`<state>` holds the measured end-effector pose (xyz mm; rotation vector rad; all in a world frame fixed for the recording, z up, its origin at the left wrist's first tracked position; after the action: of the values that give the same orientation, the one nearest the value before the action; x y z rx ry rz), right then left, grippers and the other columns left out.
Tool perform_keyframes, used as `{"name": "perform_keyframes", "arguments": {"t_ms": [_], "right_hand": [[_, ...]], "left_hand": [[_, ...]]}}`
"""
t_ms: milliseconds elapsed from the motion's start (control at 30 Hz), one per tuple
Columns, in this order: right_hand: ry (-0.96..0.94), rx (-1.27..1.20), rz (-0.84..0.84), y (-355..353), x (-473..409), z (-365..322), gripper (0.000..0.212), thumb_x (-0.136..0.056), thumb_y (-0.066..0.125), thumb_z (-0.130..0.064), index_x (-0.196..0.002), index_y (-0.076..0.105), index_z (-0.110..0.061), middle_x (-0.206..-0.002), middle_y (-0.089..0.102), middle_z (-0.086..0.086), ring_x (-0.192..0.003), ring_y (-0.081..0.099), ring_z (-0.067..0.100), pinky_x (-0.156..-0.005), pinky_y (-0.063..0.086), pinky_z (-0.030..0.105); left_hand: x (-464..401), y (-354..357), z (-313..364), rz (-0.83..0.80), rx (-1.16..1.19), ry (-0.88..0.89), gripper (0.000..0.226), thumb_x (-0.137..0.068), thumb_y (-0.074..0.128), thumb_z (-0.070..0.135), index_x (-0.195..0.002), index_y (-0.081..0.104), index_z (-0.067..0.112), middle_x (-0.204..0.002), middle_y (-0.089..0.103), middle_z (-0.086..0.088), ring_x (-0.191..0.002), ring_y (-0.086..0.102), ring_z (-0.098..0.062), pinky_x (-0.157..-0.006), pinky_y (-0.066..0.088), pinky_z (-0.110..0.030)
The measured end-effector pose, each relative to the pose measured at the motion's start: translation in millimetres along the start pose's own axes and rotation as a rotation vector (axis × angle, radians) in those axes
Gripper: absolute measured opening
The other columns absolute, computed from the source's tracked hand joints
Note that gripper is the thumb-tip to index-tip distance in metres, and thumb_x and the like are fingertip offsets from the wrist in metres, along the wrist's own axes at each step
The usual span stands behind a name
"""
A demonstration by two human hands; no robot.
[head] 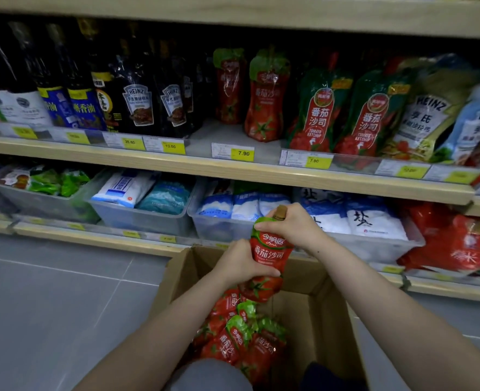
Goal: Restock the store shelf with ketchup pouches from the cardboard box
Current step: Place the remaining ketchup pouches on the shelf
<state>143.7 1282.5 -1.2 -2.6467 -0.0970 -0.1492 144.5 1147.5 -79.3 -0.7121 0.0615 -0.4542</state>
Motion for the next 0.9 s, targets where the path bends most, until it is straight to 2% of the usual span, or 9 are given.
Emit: {"name": "perform_keyframes", "arguments": {"t_ms": [100,167,267,333,433,567,700,800,900], "right_hand": [[-0.003,-0.05,0.038,-18,2,-2,0.033,-0.071,0.078,-0.029,-0.076,0.067,0.002,-0.076,0.07,0.012,-0.074,0.067,0.024,-0.071,0.054,0.037],[0.025,-0.103,0.021,-33,5,-8,0.035,-0.073,0.076,-0.03,-0.078,0.066,0.004,-0.077,0.07,0.014,-0.072,0.066,0.023,-0.065,0.052,0.033],[0.04,-0.127,-0.062,-56,7,-23,0.024,-0.076,0.073,-0.033,-0.07,0.065,-0.011,-0.07,0.069,0.005,-0.065,0.065,0.016,-0.06,0.05,0.025],[0.031,-0.15,-0.09,-72,6,-30,0.025,-0.076,0.073,-0.033,-0.074,0.065,-0.009,-0.073,0.07,0.005,-0.068,0.066,0.018,-0.064,0.052,0.027],[-0.006,-0.182,-0.091,-91,4,-37,0.034,-0.074,0.075,-0.032,-0.085,0.067,-0.001,-0.08,0.072,0.009,-0.072,0.067,0.021,-0.071,0.053,0.032],[-0.107,-0.199,-0.056,-103,5,-48,0.017,-0.075,0.074,-0.023,-0.071,0.069,-0.008,-0.069,0.068,0.005,-0.066,0.063,0.019,-0.068,0.051,0.029],[-0.153,-0.184,-0.011,-105,0,-58,0.018,-0.076,0.074,-0.022,-0.075,0.07,-0.005,-0.074,0.069,0.008,-0.07,0.065,0.02,-0.071,0.052,0.031],[-0.153,-0.155,0.003,-96,-4,-69,0.03,-0.075,0.075,-0.025,-0.083,0.07,0.003,-0.078,0.071,0.012,-0.07,0.066,0.021,-0.073,0.053,0.033],[-0.135,-0.134,0.02,-82,-6,-78,0.026,-0.073,0.076,-0.027,-0.082,0.071,-0.003,-0.077,0.071,0.007,-0.068,0.066,0.016,-0.067,0.054,0.028]], "left_hand": [[1,-2,18,0.035,-0.084,0.007,0.061,-0.057,0.082,0.051,-0.108,0.063,0.023,-0.104,0.069,0.001,-0.098,0.062,-0.013,-0.09,0.05,-0.033],[0,-5,33,0.055,-0.103,0.016,0.06,-0.058,0.081,0.05,-0.109,0.062,0.025,-0.106,0.069,0.002,-0.099,0.061,-0.013,-0.091,0.049,-0.034],[0,-7,53,0.047,-0.085,0.025,0.063,-0.057,0.084,0.047,-0.111,0.059,0.026,-0.109,0.068,0.004,-0.101,0.061,-0.011,-0.091,0.048,-0.03],[1,-6,63,0.021,-0.06,0.024,0.066,-0.055,0.087,0.041,-0.112,0.058,0.026,-0.111,0.067,0.005,-0.102,0.06,-0.007,-0.09,0.047,-0.024],[-2,-10,81,0.048,-0.05,0.023,0.067,-0.054,0.088,0.036,-0.112,0.058,0.024,-0.112,0.066,0.006,-0.099,0.059,-0.004,-0.091,0.048,-0.024],[-13,-17,100,0.103,-0.131,0.034,0.07,-0.057,0.087,0.033,-0.118,0.055,0.02,-0.118,0.064,0.002,-0.106,0.058,-0.012,-0.09,0.045,-0.024],[-19,-26,100,0.122,-0.137,0.034,0.072,-0.058,0.086,0.036,-0.12,0.053,0.02,-0.119,0.063,0.003,-0.108,0.058,-0.012,-0.091,0.046,-0.026],[-15,-36,90,0.094,-0.035,0.055,0.065,-0.062,0.085,0.032,-0.118,0.055,0.019,-0.116,0.064,0.004,-0.102,0.058,-0.007,-0.085,0.045,-0.019],[-15,-51,76,0.068,-0.002,0.095,0.06,-0.064,0.084,0.031,-0.116,0.056,0.02,-0.113,0.064,0.006,-0.1,0.058,-0.006,-0.084,0.046,-0.019]]}}
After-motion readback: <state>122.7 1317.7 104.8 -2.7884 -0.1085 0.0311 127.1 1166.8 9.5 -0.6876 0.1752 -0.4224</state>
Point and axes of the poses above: each hand's wrist, its own x-axis away from the middle knuckle, its own y-axis out of the palm, z = x × y, the point moved 2 cm from there along -x, towards the middle knuckle
